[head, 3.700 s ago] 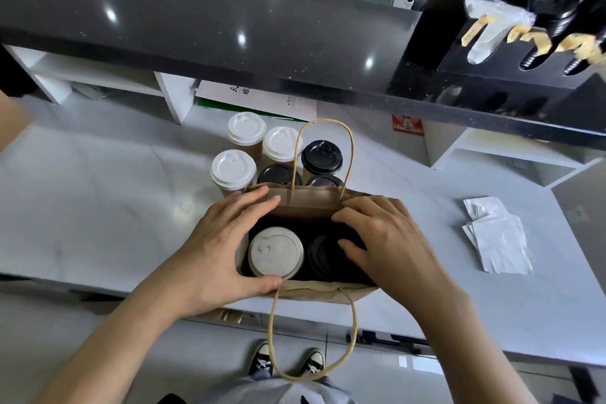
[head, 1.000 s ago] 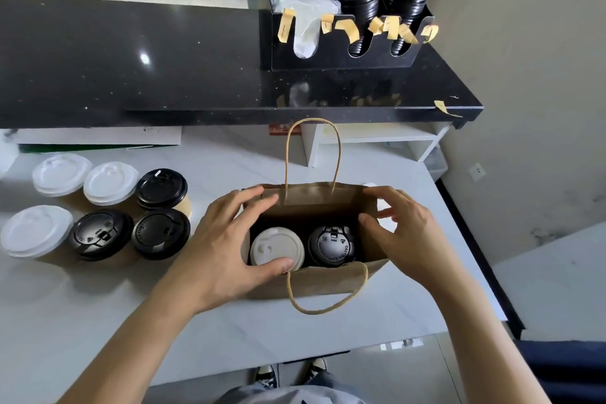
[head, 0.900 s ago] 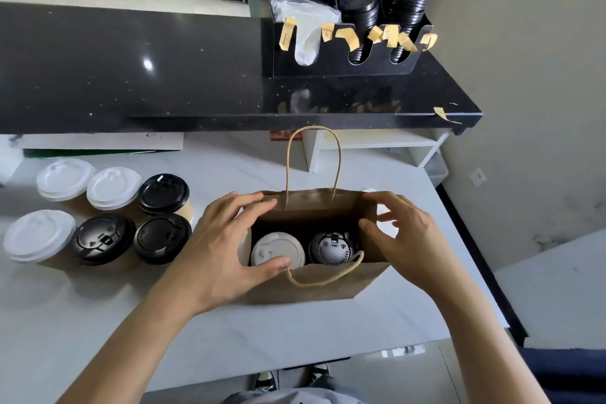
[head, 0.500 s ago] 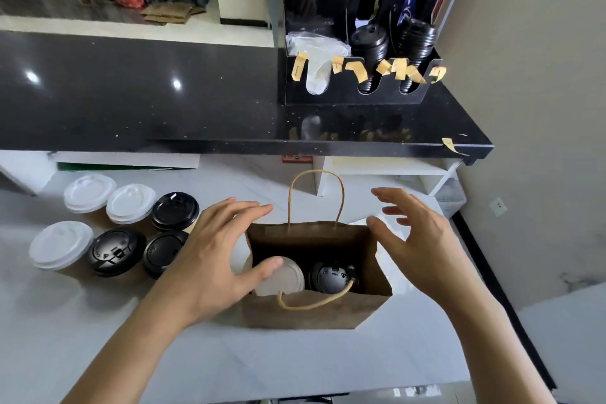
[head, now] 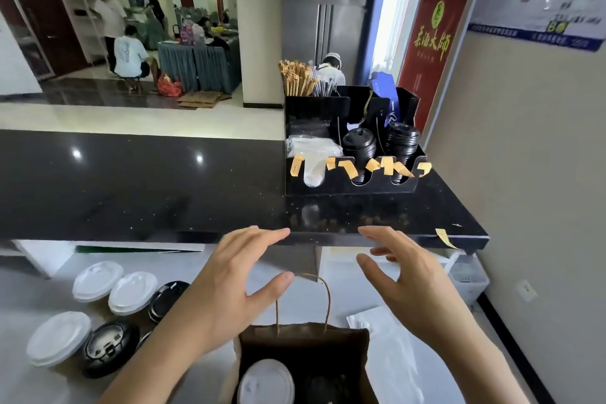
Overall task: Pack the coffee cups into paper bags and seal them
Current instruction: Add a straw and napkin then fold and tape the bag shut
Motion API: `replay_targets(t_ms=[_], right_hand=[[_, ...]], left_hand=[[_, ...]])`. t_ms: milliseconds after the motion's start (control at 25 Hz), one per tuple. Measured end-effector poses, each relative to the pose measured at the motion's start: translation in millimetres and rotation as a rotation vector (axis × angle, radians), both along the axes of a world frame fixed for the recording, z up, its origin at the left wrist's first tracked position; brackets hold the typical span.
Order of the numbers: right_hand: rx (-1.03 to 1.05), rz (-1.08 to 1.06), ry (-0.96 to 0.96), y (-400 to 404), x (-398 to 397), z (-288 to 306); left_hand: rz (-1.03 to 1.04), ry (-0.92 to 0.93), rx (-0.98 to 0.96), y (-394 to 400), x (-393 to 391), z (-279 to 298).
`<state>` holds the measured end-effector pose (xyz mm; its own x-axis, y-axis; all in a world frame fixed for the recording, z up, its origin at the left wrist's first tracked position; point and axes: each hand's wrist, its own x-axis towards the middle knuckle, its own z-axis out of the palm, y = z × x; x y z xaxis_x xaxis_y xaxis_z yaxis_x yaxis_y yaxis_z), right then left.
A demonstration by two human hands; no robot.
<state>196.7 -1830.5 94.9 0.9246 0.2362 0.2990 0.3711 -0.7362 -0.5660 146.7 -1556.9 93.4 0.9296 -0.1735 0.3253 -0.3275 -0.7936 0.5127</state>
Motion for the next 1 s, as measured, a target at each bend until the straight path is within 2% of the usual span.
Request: replay_targets(t_ms=[600,1000], right_hand=[[0.052,0.076,-0.172,11.5,98.7,83.4],[0.142,-0.004,-0.166,33.4,211.0,99.1]], left_hand=[[-0.06,-0.186,0.036,-13.9,95.0,81.7],[0.026,-0.245,-0.106,-31.4,200.1,91.3]])
